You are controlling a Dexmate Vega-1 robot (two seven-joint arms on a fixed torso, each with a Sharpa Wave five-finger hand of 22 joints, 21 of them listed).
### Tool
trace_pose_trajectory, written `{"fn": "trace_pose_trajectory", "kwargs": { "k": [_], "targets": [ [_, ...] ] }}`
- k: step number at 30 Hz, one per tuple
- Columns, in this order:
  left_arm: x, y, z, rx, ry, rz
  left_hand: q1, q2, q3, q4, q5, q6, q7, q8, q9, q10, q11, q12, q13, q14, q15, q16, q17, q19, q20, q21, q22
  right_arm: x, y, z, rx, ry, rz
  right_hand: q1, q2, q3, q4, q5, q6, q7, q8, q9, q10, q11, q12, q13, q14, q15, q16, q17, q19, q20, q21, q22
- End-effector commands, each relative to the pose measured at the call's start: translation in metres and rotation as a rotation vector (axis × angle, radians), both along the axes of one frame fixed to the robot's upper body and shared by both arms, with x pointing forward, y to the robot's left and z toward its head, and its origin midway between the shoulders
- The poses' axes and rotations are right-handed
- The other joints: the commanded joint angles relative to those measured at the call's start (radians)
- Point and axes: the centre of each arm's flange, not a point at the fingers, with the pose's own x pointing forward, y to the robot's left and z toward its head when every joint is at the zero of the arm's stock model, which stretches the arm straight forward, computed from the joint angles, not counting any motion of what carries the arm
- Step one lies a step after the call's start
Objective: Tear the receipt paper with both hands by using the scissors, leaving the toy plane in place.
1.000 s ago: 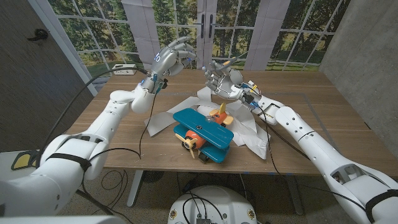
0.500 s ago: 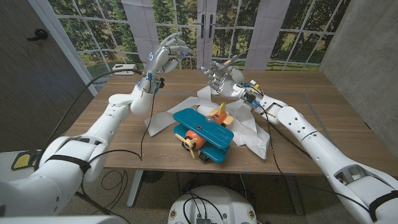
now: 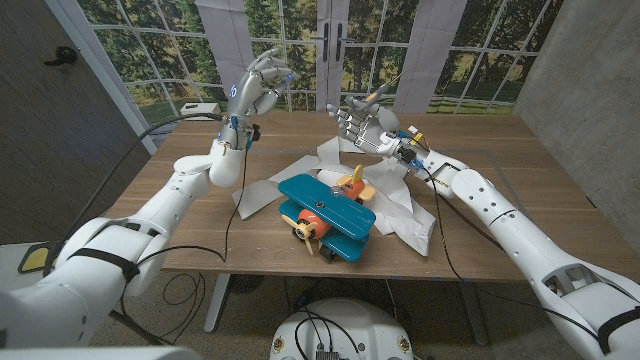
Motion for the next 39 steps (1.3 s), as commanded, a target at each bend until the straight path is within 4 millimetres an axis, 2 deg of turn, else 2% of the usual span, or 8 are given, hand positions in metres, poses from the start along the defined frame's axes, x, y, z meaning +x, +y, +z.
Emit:
{"fn": "trace_pose_trajectory", "kwargs": {
  "k": [1, 6, 8, 12, 21, 26, 32, 39],
  "targets": [
    [0.005, 0.007, -0.001, -0.055, 0.048, -0.010, -0.014, 0.000, 0.009, 0.002, 0.005, 0.014, -0.005, -0.001, -0.002, 0.011, -0.001, -0.006, 0.000, -0.005, -0.117, -0.005, 0.004, 0.000, 0.003, 0.006, 0.000, 0.000, -0.021, 0.004, -0.030, -0.007, -0.108, 0.009, 0.017, 0.005, -0.015, 0.013, 0.016, 0.019, 0.012, -0.010, 0.085, -0.012, 0.023, -0.004, 0.093, -0.050, 0.045, -0.006, 0.031, -0.022, -0.012, 0.006],
    [0.005, 0.008, 0.000, -0.063, 0.053, -0.011, -0.018, -0.001, 0.014, 0.001, 0.007, 0.017, -0.004, -0.002, -0.004, 0.016, -0.001, -0.009, -0.005, -0.004, -0.117, -0.006, 0.004, -0.001, 0.005, 0.006, 0.000, -0.001, -0.025, 0.003, -0.048, 0.006, -0.135, 0.023, 0.025, 0.015, -0.027, 0.023, 0.034, 0.033, 0.032, -0.003, 0.121, -0.043, 0.036, 0.006, 0.139, -0.082, 0.063, -0.016, 0.063, -0.037, -0.008, 0.010],
    [0.005, 0.008, 0.000, -0.066, 0.056, -0.012, -0.019, -0.001, 0.015, 0.001, 0.008, 0.018, -0.004, -0.002, -0.005, 0.017, -0.002, -0.009, -0.005, -0.003, -0.117, -0.005, 0.006, -0.001, 0.006, 0.006, 0.000, -0.001, -0.026, 0.003, -0.047, 0.007, -0.144, 0.035, 0.016, 0.022, -0.040, 0.034, 0.038, 0.043, 0.051, 0.017, 0.105, -0.039, 0.030, 0.015, 0.152, -0.089, 0.065, -0.025, 0.081, -0.047, -0.006, 0.010],
    [0.005, 0.009, 0.000, -0.070, 0.060, -0.011, -0.020, -0.002, 0.017, -0.001, 0.008, 0.019, -0.004, -0.002, -0.006, 0.019, -0.002, -0.009, -0.005, -0.003, -0.117, -0.006, 0.006, -0.001, 0.007, 0.006, 0.000, -0.001, -0.030, 0.003, -0.044, 0.022, -0.164, 0.041, 0.006, 0.028, -0.045, 0.056, 0.031, 0.049, 0.086, 0.059, 0.061, -0.018, 0.007, 0.020, 0.156, -0.101, 0.063, -0.037, 0.101, -0.054, -0.008, 0.009],
    [0.004, 0.008, -0.002, -0.063, 0.064, -0.009, -0.024, -0.002, 0.025, -0.004, 0.011, 0.019, -0.005, -0.005, -0.010, 0.022, 0.000, -0.012, -0.005, -0.003, -0.117, -0.007, 0.008, -0.003, 0.006, 0.004, -0.001, -0.003, -0.037, 0.001, -0.048, 0.055, -0.195, 0.055, -0.003, 0.035, -0.052, 0.088, 0.055, 0.079, 0.113, 0.058, 0.076, -0.023, 0.004, 0.018, 0.172, -0.115, 0.069, -0.046, 0.123, -0.059, -0.013, 0.008],
    [0.003, 0.007, -0.002, -0.060, 0.062, -0.009, -0.026, -0.003, 0.028, -0.006, 0.011, 0.021, -0.004, -0.005, -0.011, 0.024, -0.001, -0.012, -0.004, -0.003, -0.117, -0.008, 0.010, -0.004, 0.004, 0.004, -0.002, -0.004, -0.042, 0.000, -0.056, 0.082, -0.215, 0.094, -0.018, 0.047, -0.063, 0.143, 0.076, 0.098, 0.123, 0.018, 0.138, -0.038, 0.024, 0.035, 0.224, -0.147, 0.092, -0.052, 0.150, -0.067, -0.017, 0.010],
    [0.002, 0.007, -0.001, -0.063, 0.059, -0.007, -0.030, -0.003, 0.033, -0.008, 0.012, 0.020, -0.004, -0.007, -0.014, 0.025, 0.000, -0.015, -0.003, -0.002, -0.116, -0.007, 0.014, -0.005, 0.004, 0.003, -0.002, -0.009, -0.051, -0.001, -0.063, 0.099, -0.227, 0.119, -0.032, 0.049, -0.062, 0.197, 0.068, 0.117, 0.166, 0.054, 0.155, -0.051, 0.033, 0.061, 0.247, -0.151, 0.100, -0.056, 0.165, -0.069, -0.022, 0.009],
    [0.001, 0.008, 0.003, -0.079, 0.061, -0.010, -0.033, -0.004, 0.038, -0.010, 0.012, 0.022, -0.005, -0.008, -0.016, 0.024, 0.000, -0.017, -0.002, -0.004, -0.116, -0.009, 0.015, -0.006, 0.005, 0.003, -0.002, -0.012, -0.053, -0.002, -0.041, 0.104, -0.171, 0.139, -0.048, 0.055, -0.062, 0.253, 0.079, 0.147, 0.217, 0.090, 0.139, -0.023, 0.025, 0.080, 0.236, -0.140, 0.093, -0.062, 0.172, -0.063, -0.032, 0.008]
  ]
}}
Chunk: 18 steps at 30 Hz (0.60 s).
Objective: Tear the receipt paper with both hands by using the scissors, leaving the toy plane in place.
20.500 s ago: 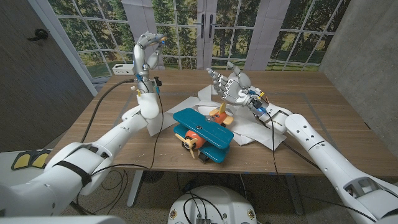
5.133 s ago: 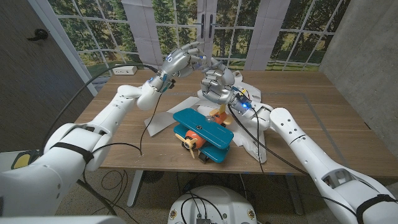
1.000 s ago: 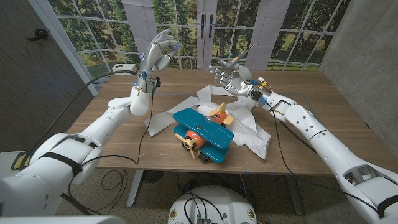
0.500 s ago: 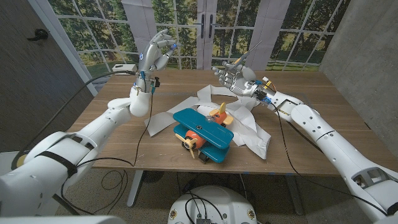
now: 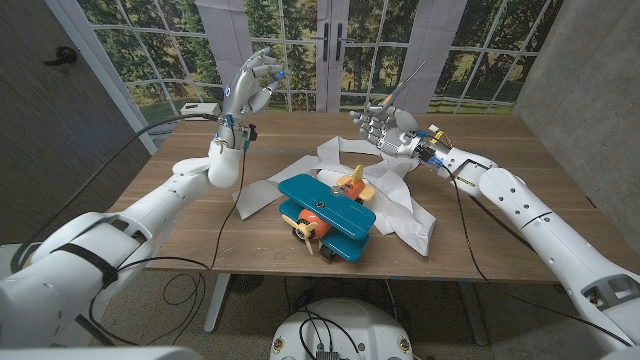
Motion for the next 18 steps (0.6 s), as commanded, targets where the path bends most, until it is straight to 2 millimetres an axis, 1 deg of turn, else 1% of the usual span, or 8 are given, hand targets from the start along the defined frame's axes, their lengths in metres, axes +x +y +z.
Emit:
{"fn": "trace_pose_trajectory", "kwargs": {
  "k": [1, 2, 6, 7, 10, 15, 16, 18],
  "targets": [
    [-0.001, 0.001, 0.004, -0.014, 0.003, -0.002, -0.010, -0.001, 0.012, -0.001, 0.007, 0.007, 0.003, -0.001, 0.002, 0.004, 0.002, -0.008, 0.002, -0.004, -0.116, -0.002, 0.004, -0.003, 0.000, 0.002, 0.002, -0.006, -0.005, -0.003, 0.041, 0.036, 0.076, 0.014, -0.007, 0.009, 0.001, 0.027, 0.111, 0.119, 0.066, 0.062, 0.001, 0.023, -0.002, 0.010, 0.011, -0.105, 0.000, -0.002, 0.013, -0.038, -0.006, 0.001],
    [-0.001, 0.001, 0.004, -0.013, 0.002, -0.001, -0.010, -0.001, 0.013, -0.001, 0.007, 0.005, 0.004, -0.002, 0.001, 0.004, 0.002, -0.008, 0.003, -0.005, -0.116, -0.003, 0.003, -0.004, 0.001, 0.002, 0.002, -0.007, -0.004, -0.003, 0.050, 0.038, 0.090, 0.012, -0.011, 0.005, 0.006, 0.036, 0.107, 0.120, 0.074, 0.069, 0.001, 0.022, -0.003, 0.013, 0.009, -0.105, 0.000, -0.001, 0.015, -0.034, -0.007, 0.001],
    [-0.002, -0.001, 0.005, -0.009, 0.002, -0.004, -0.011, 0.000, 0.016, -0.002, 0.008, 0.005, 0.004, -0.003, 0.000, 0.004, 0.002, -0.008, 0.004, -0.005, -0.116, -0.003, 0.005, -0.006, 0.001, 0.001, 0.002, -0.008, 0.003, -0.003, 0.083, 0.031, 0.157, 0.011, -0.018, 0.003, 0.011, 0.058, 0.109, 0.126, 0.077, 0.053, -0.013, 0.034, -0.014, 0.017, -0.021, -0.087, -0.010, -0.001, 0.016, -0.023, -0.015, 0.000],
    [-0.002, -0.001, 0.005, -0.009, 0.002, -0.004, -0.012, 0.000, 0.017, -0.003, 0.008, 0.005, 0.004, -0.003, 0.000, 0.003, 0.002, -0.009, 0.004, -0.005, -0.116, -0.002, 0.006, -0.006, 0.000, 0.001, 0.002, -0.008, 0.003, -0.003, 0.083, 0.030, 0.159, 0.010, -0.021, 0.002, 0.012, 0.067, 0.110, 0.130, 0.084, 0.056, -0.021, 0.041, -0.021, 0.015, -0.022, -0.081, -0.010, -0.002, 0.016, -0.019, -0.019, -0.001],
    [-0.001, 0.001, 0.006, -0.024, 0.014, -0.012, -0.012, 0.000, 0.018, -0.003, 0.008, 0.005, 0.005, -0.003, -0.001, 0.004, 0.002, -0.009, 0.005, -0.005, -0.116, -0.003, 0.006, -0.006, 0.000, 0.001, 0.002, -0.010, 0.005, -0.002, 0.080, 0.025, 0.166, 0.010, -0.026, 0.002, 0.014, 0.084, 0.115, 0.128, 0.094, 0.052, -0.028, 0.046, -0.031, 0.011, -0.039, -0.068, -0.016, -0.004, 0.016, -0.013, -0.027, -0.001],
    [0.000, 0.003, 0.007, -0.033, 0.029, -0.015, -0.013, -0.001, 0.020, -0.005, 0.008, 0.006, 0.005, -0.004, -0.002, 0.004, 0.002, -0.009, 0.006, -0.005, -0.116, -0.003, 0.008, -0.008, 0.002, 0.000, 0.002, -0.012, 0.006, -0.001, 0.074, 0.020, 0.184, 0.010, -0.033, 0.004, 0.015, 0.105, 0.123, 0.125, 0.117, 0.067, -0.029, 0.050, -0.038, 0.007, -0.043, -0.060, -0.017, -0.007, 0.015, -0.002, -0.037, -0.002],
    [0.000, 0.003, 0.007, -0.034, 0.030, -0.013, -0.013, -0.001, 0.020, -0.005, 0.008, 0.006, 0.005, -0.004, -0.002, 0.004, 0.002, -0.009, 0.007, -0.005, -0.116, -0.003, 0.008, -0.007, 0.002, 0.000, 0.002, -0.013, 0.006, -0.001, 0.073, 0.022, 0.180, 0.008, -0.033, 0.004, 0.018, 0.114, 0.114, 0.124, 0.132, 0.087, -0.028, 0.050, -0.041, 0.004, -0.043, -0.061, -0.017, -0.008, 0.015, 0.002, -0.042, -0.002],
    [0.000, 0.003, 0.007, -0.034, 0.029, -0.013, -0.014, -0.001, 0.021, -0.005, 0.008, 0.006, 0.005, -0.004, -0.002, 0.004, 0.002, -0.010, 0.007, -0.005, -0.116, -0.003, 0.008, -0.007, 0.002, 0.000, 0.002, -0.013, 0.007, -0.001, 0.069, 0.020, 0.192, 0.003, -0.032, 0.003, 0.025, 0.126, 0.094, 0.123, 0.134, 0.088, -0.026, 0.050, -0.043, 0.002, -0.033, -0.059, -0.012, -0.009, 0.016, 0.005, -0.049, -0.002]
  ]
}}
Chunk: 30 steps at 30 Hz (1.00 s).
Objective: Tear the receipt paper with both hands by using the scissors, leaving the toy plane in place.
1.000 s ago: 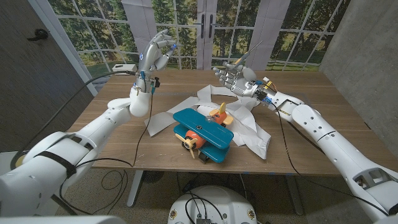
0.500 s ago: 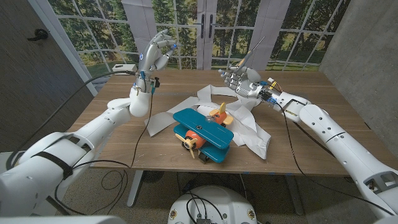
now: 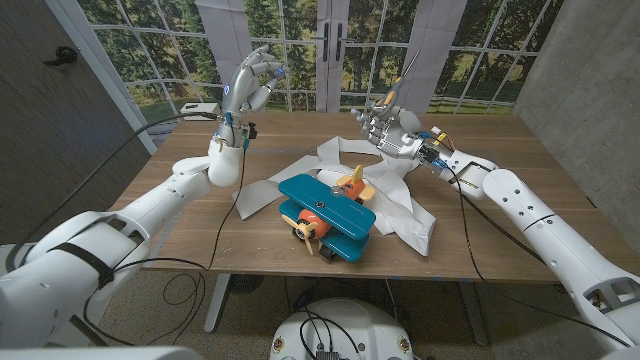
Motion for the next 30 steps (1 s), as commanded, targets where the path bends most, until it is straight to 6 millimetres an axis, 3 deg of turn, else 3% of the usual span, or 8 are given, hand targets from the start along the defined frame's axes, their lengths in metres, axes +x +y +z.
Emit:
{"fn": "trace_pose_trajectory", "kwargs": {
  "k": [1, 5, 9, 14, 17, 24, 26, 30],
  "targets": [
    [0.0008, 0.0022, 0.0022, -0.016, 0.018, -0.006, -0.010, 0.003, 0.010, 0.000, 0.004, 0.007, 0.003, 0.000, 0.003, 0.004, 0.002, -0.003, 0.006, -0.006, -0.116, -0.003, 0.003, -0.003, -0.002, 0.000, 0.001, -0.0047, 0.0055, 0.0020, 0.009, 0.000, 0.070, -0.007, -0.005, 0.000, 0.015, 0.025, 0.095, 0.115, 0.068, 0.089, 0.013, 0.004, -0.002, -0.002, -0.010, -0.076, 0.007, 0.000, 0.006, 0.006, -0.011, 0.001],
    [0.0015, 0.0011, 0.0024, -0.009, 0.018, -0.007, -0.012, 0.003, 0.013, -0.001, 0.004, 0.011, 0.002, 0.001, 0.001, 0.005, 0.002, -0.005, 0.006, -0.004, -0.116, -0.003, 0.005, -0.002, -0.003, 0.000, 0.001, -0.0051, 0.0068, 0.0031, 0.004, -0.002, 0.074, -0.023, 0.007, -0.010, 0.033, 0.038, 0.066, 0.121, 0.087, 0.107, 0.038, 0.001, 0.007, 0.004, 0.009, -0.072, 0.018, -0.001, 0.012, 0.007, -0.021, 0.001],
    [0.0032, 0.0001, 0.0020, -0.008, 0.021, -0.009, -0.014, 0.002, 0.015, -0.003, 0.004, 0.010, 0.003, -0.001, 0.000, 0.007, 0.001, -0.005, 0.007, -0.004, -0.116, -0.003, 0.007, -0.003, -0.002, 0.000, 0.001, -0.0049, 0.0069, 0.0033, 0.009, 0.007, 0.074, -0.045, 0.018, -0.017, 0.050, 0.047, 0.045, 0.115, 0.109, 0.109, 0.044, -0.007, 0.010, 0.019, -0.045, -0.021, -0.007, -0.011, 0.013, 0.029, -0.042, -0.001],
    [0.0039, -0.0004, 0.0015, -0.006, 0.022, -0.010, -0.017, 0.002, 0.019, -0.005, 0.003, 0.012, 0.003, -0.001, -0.002, 0.007, 0.001, -0.007, 0.008, -0.004, -0.116, -0.003, 0.008, -0.003, -0.002, -0.001, 0.001, -0.0048, 0.0061, 0.0028, 0.016, 0.009, 0.075, -0.050, 0.034, -0.020, 0.055, 0.050, 0.022, 0.120, 0.126, 0.111, 0.031, -0.030, 0.013, 0.039, -0.053, -0.034, -0.010, -0.011, 0.011, 0.026, -0.060, -0.001],
    [0.0040, -0.0009, 0.0017, -0.007, 0.021, -0.010, -0.018, 0.002, 0.020, -0.005, 0.003, 0.012, 0.003, -0.001, -0.003, 0.008, 0.001, -0.008, 0.009, -0.004, -0.116, -0.004, 0.008, -0.003, -0.002, -0.001, 0.001, -0.0043, 0.0055, 0.0019, 0.019, 0.015, 0.069, -0.052, 0.053, -0.034, 0.053, 0.049, 0.006, 0.115, 0.137, 0.083, 0.055, -0.052, 0.051, 0.089, -0.020, -0.078, 0.002, -0.003, 0.020, 0.024, -0.079, 0.001],
    [0.0042, -0.0014, 0.0017, 0.000, 0.021, -0.002, -0.021, 0.001, 0.024, -0.007, 0.002, 0.018, 0.001, 0.000, -0.005, 0.010, 0.001, -0.008, 0.011, -0.004, -0.116, -0.005, 0.009, -0.002, -0.005, -0.001, 0.001, -0.0043, 0.0041, 0.0012, 0.023, 0.019, 0.073, -0.043, 0.077, -0.076, 0.041, 0.049, -0.026, 0.095, 0.162, 0.067, 0.021, -0.095, 0.221, 0.334, -0.003, -0.106, -0.001, 0.049, 0.046, 0.030, -0.127, 0.002],
    [0.0043, -0.0019, 0.0013, 0.004, 0.020, 0.001, -0.022, 0.001, 0.024, -0.007, 0.002, 0.018, 0.001, 0.000, -0.005, 0.010, 0.001, -0.009, 0.010, -0.003, -0.116, -0.005, 0.010, -0.002, -0.005, -0.001, 0.001, -0.0042, 0.0036, 0.0009, 0.027, 0.024, 0.080, -0.040, 0.077, -0.089, 0.038, 0.065, -0.013, 0.091, 0.195, 0.074, 0.015, -0.089, 0.326, 0.470, -0.002, -0.103, -0.019, 0.063, 0.053, 0.032, -0.156, 0.002],
    [0.0040, -0.0028, 0.0007, 0.006, 0.020, 0.003, -0.023, 0.001, 0.026, -0.008, 0.002, 0.017, 0.003, -0.001, -0.006, 0.010, 0.001, -0.011, 0.010, -0.003, -0.116, -0.005, 0.010, -0.003, -0.002, -0.001, 0.000, -0.0049, 0.0029, 0.0001, 0.034, 0.019, 0.085, -0.044, 0.073, -0.100, 0.040, 0.073, 0.014, 0.083, 0.239, 0.096, 0.019, -0.094, 0.390, 0.548, 0.013, -0.103, -0.025, 0.069, 0.062, 0.032, -0.173, 0.002]
  ]
}}
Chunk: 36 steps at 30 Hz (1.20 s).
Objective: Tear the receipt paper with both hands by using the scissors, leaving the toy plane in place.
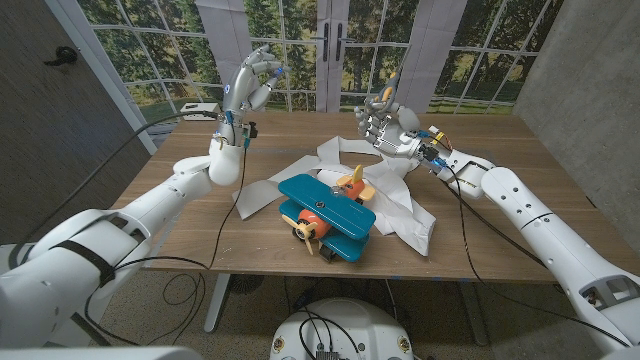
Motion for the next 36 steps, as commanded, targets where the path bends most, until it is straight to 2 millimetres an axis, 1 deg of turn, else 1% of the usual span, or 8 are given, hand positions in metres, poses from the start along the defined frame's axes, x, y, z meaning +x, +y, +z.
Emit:
{"fn": "trace_pose_trajectory", "kwargs": {
  "k": [1, 8, 11, 15, 19, 27, 32, 36],
  "targets": [
    [0.0001, -0.0018, -0.0011, 0.011, 0.000, 0.010, -0.010, -0.004, 0.009, -0.004, 0.002, 0.006, -0.001, -0.002, 0.000, 0.012, 0.001, -0.002, 0.004, -0.003, -0.116, -0.005, 0.005, -0.003, -0.004, -0.002, 0.000, -0.0010, -0.0021, -0.0018, 0.018, 0.002, 0.014, 0.000, 0.006, -0.011, 0.000, 0.012, 0.087, 0.042, 0.193, 0.099, 0.046, -0.056, 0.076, 0.123, 0.002, -0.086, -0.015, 0.007, 0.011, -0.001, -0.016, 0.004],
    [-0.0020, -0.0016, -0.0008, 0.016, -0.007, 0.016, -0.010, -0.004, 0.011, -0.006, 0.001, 0.007, -0.001, -0.002, -0.001, 0.010, 0.002, -0.005, 0.004, -0.003, -0.116, -0.006, 0.005, -0.005, -0.006, -0.002, 0.000, -0.0020, -0.0029, -0.0004, 0.013, -0.034, 0.016, 0.008, -0.020, -0.071, -0.025, -0.054, 0.072, 0.023, 0.236, 0.116, 0.019, -0.068, 0.112, 0.180, -0.012, -0.082, -0.010, 0.032, -0.021, -0.001, -0.041, 0.008],
    [-0.0028, -0.0011, -0.0010, 0.018, -0.010, 0.019, -0.011, -0.004, 0.012, -0.006, 0.001, 0.007, -0.001, -0.002, -0.002, 0.011, 0.002, -0.005, 0.005, -0.004, -0.116, -0.006, 0.005, -0.005, -0.006, -0.002, 0.000, -0.0020, -0.0036, 0.0000, 0.003, -0.039, 0.006, -0.007, -0.049, -0.158, -0.020, -0.199, 0.088, 0.011, 0.273, 0.108, 0.038, -0.077, 0.122, 0.171, -0.032, -0.082, 0.000, 0.061, -0.028, -0.004, -0.056, 0.010],
    [-0.0039, 0.0000, -0.0015, 0.018, -0.012, 0.022, -0.011, -0.005, 0.012, -0.007, 0.000, 0.007, -0.001, -0.002, -0.002, 0.011, 0.002, -0.004, 0.006, -0.004, -0.116, -0.007, 0.005, -0.005, -0.006, -0.003, 0.000, -0.0025, -0.0034, 0.0001, -0.006, -0.046, 0.000, -0.018, -0.090, -0.192, -0.024, -0.253, 0.108, -0.002, 0.317, 0.127, 0.075, -0.084, 0.135, 0.161, -0.020, -0.095, -0.011, 0.046, -0.025, -0.004, -0.066, 0.009],
    [-0.0045, 0.0010, -0.0022, 0.019, -0.014, 0.027, -0.011, -0.005, 0.013, -0.007, 0.000, 0.008, -0.001, -0.002, -0.003, 0.011, 0.002, -0.005, 0.006, -0.003, -0.116, -0.006, 0.006, -0.005, -0.007, -0.003, 0.000, -0.0032, -0.0030, 0.0001, -0.006, -0.047, -0.002, -0.018, -0.126, -0.214, -0.030, -0.284, 0.131, -0.012, 0.380, 0.142, 0.099, -0.090, 0.152, 0.166, -0.001, -0.102, -0.024, 0.024, -0.023, -0.005, -0.078, 0.008],
    [-0.0065, 0.0029, -0.0045, 0.021, -0.015, 0.032, -0.012, -0.005, 0.014, -0.008, 0.000, 0.010, -0.002, -0.002, -0.003, 0.011, 0.002, -0.006, 0.006, -0.003, -0.116, -0.007, 0.006, -0.005, -0.008, -0.003, 0.000, -0.0047, -0.0016, -0.0001, 0.004, -0.065, 0.002, -0.050, -0.156, -0.251, -0.011, -0.312, 0.162, -0.022, 0.497, 0.147, 0.127, -0.092, 0.164, 0.151, 0.028, -0.097, -0.049, -0.013, -0.017, 0.007, -0.103, 0.008],
    [-0.0071, 0.0035, -0.0050, 0.021, -0.015, 0.035, -0.013, -0.005, 0.016, -0.008, -0.001, 0.008, -0.002, -0.003, -0.004, 0.011, 0.002, -0.006, 0.007, -0.003, -0.116, -0.007, 0.006, -0.007, -0.010, -0.003, 0.000, -0.0056, -0.0014, 0.0007, 0.001, -0.079, 0.001, -0.077, -0.183, -0.276, -0.001, -0.320, 0.157, -0.017, 0.552, 0.147, 0.135, -0.083, 0.164, 0.136, 0.029, -0.083, -0.065, -0.033, -0.016, 0.025, -0.118, 0.007],
    [-0.0073, 0.0035, -0.0055, 0.021, -0.016, 0.036, -0.013, -0.005, 0.016, -0.009, -0.001, 0.010, -0.002, -0.002, -0.004, 0.011, 0.002, -0.007, 0.007, -0.003, -0.116, -0.007, 0.006, -0.007, -0.011, -0.004, 0.000, -0.0058, -0.0019, 0.0007, 0.015, -0.083, 0.006, -0.082, -0.183, -0.280, 0.003, -0.321, 0.153, -0.013, 0.572, 0.147, 0.139, -0.082, 0.162, 0.124, 0.030, -0.079, -0.070, -0.039, -0.015, 0.030, -0.125, 0.007]
  ]
}}
